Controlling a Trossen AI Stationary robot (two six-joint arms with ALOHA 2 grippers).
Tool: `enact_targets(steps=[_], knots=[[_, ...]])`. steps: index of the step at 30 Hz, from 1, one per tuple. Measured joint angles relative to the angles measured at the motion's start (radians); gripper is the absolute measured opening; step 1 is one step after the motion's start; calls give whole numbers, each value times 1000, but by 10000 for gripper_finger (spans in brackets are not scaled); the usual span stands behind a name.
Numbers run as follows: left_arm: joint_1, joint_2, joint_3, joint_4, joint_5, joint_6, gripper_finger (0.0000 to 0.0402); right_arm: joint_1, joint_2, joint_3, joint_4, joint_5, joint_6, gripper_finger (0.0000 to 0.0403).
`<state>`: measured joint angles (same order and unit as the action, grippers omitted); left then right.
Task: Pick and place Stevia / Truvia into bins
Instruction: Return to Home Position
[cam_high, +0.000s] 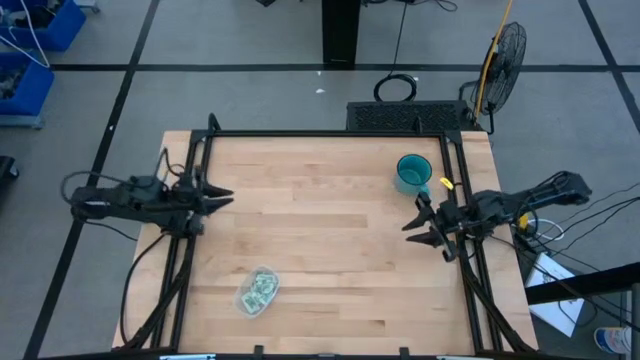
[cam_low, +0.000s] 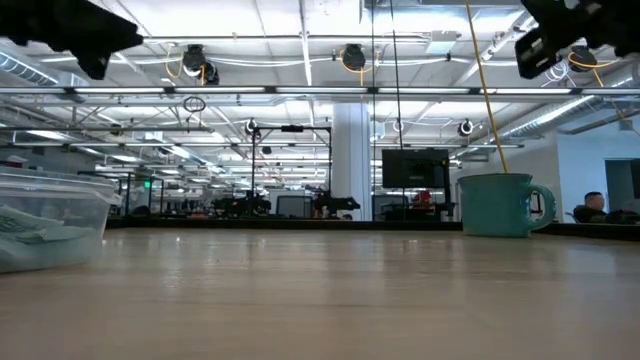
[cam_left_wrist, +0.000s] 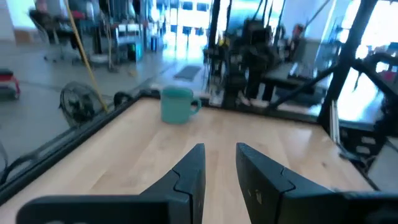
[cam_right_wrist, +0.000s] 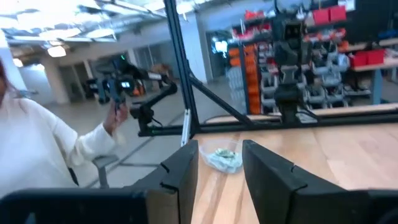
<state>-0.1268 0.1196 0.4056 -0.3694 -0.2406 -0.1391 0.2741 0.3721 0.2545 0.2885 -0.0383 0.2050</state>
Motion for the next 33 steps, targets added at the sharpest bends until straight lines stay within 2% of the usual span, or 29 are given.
enact_targets(steps=[4,8,11,20,27,33], knots=[[0,5,-167,222,32,37,95,0,-72,-117,121,-24,0,117],[0,5,-299,361,175,56,95,0,-128,-172,140,-23,14,120],[0,4,-385,485,239,23,95,0,-157,-197,142,-23,45,120],[0,11,-395,476,185,52,95,0,-187,-236,155,-20,17,118],[0,11,-395,444,136,65,95,0,-186,-238,-5,-18,16,118],[0,11,-395,442,134,55,95,0,-186,-239,-102,-17,18,117]])
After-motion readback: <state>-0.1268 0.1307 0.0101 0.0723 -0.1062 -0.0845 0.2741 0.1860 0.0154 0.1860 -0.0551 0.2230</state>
